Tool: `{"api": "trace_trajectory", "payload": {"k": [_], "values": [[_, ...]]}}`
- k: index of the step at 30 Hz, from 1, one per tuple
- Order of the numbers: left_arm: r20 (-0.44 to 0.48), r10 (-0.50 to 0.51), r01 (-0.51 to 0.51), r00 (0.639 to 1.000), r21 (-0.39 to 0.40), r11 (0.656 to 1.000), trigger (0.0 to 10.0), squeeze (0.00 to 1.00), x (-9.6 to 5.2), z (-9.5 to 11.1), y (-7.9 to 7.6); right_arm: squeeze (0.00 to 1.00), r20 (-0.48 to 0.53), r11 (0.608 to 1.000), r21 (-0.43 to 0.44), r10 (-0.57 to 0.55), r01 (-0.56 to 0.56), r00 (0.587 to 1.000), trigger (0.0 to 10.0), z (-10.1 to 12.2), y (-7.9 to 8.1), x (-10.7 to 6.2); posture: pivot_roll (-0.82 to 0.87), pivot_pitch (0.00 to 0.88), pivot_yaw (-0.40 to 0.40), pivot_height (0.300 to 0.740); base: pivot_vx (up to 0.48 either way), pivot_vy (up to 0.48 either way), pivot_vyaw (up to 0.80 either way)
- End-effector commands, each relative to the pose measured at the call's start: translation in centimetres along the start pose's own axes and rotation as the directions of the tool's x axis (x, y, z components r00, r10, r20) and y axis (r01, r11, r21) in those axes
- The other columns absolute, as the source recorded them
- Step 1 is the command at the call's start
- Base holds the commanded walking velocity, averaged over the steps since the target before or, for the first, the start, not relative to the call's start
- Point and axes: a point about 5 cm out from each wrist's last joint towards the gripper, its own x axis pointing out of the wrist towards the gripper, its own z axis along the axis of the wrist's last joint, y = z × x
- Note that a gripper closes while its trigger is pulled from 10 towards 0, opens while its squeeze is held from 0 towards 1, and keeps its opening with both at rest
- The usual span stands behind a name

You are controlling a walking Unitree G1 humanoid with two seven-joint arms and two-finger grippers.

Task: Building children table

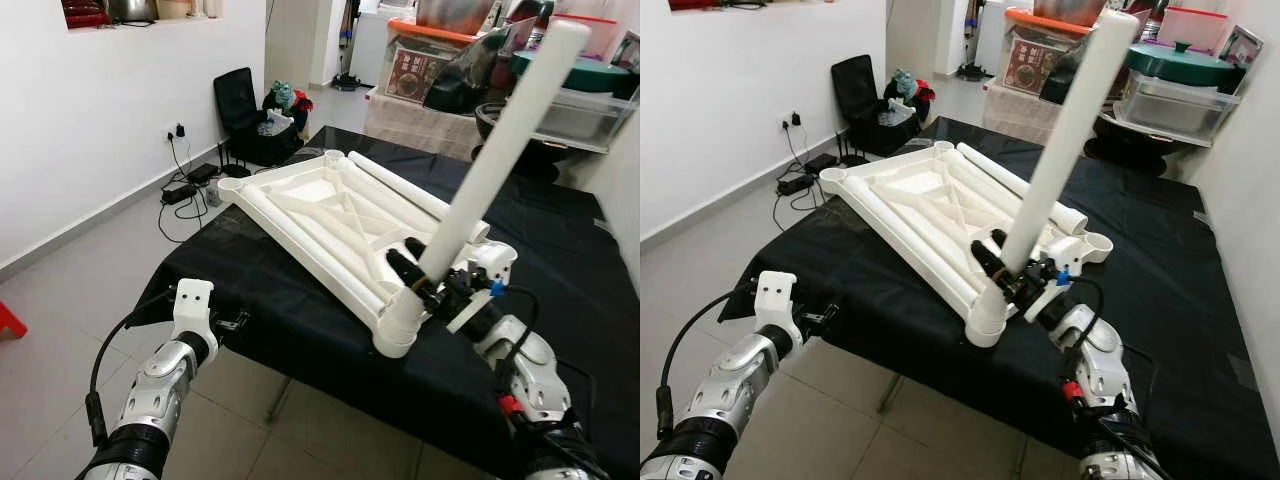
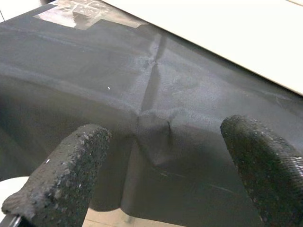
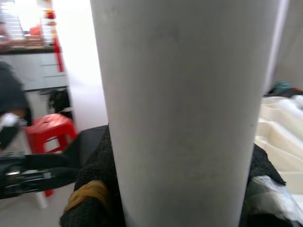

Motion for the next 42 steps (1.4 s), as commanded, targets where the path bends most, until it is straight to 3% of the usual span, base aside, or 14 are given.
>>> {"api": "trace_trajectory", "payload": {"k": [1,13,31,33,37,42], "values": [[-0.003,-0.001,0.001,1.000,-0.006,1.000,10.0,0.00,-0.1,-0.3,-0.1,0.00,-0.050,0.993,0.086,0.084,-0.080,0.995,0.0,-1.9,1.9,0.5,0.07,0.000,-0.123,0.740,0.000,0.000,0.00],[-0.006,-0.007,0.007,1.000,-0.007,1.000,10.0,0.00,-0.1,-0.3,-0.2,0.00,-0.026,0.978,0.140,0.158,-0.153,0.987,0.0,-2.8,5.0,1.1,0.06,0.000,-0.115,0.740,0.000,0.000,0.00],[-0.010,-0.009,0.009,1.000,-0.004,1.000,10.0,0.00,-0.1,-0.4,-0.3,0.00,-0.079,0.985,0.123,0.131,-0.121,0.988,0.0,-3.5,4.5,0.7,0.07,0.000,-0.123,0.740,0.000,0.000,0.00],[-0.011,-0.008,0.008,1.000,-0.004,1.000,10.0,0.00,-0.1,-0.4,-0.2,0.00,-0.092,0.988,0.114,0.113,-0.102,0.989,0.0,-3.6,4.4,0.7,0.07,0.000,-0.124,0.740,0.000,0.000,0.00],[-0.012,-0.006,0.006,1.000,-0.002,1.000,10.0,0.00,-0.1,-0.5,-0.1,0.00,-0.132,0.992,0.079,-0.084,0.095,0.988,0.0,-4.1,2.9,0.6,0.07,0.000,-0.118,0.740,0.000,0.000,0.00],[-0.013,-0.009,0.009,1.000,-0.002,1.000,10.0,0.00,-0.1,-0.5,-0.2,0.00,-0.170,0.987,0.074,-0.129,0.143,0.977,0.0,-4.6,2.9,0.2,0.06,0.000,-0.115,0.740,0.000,0.000,0.00]]}}
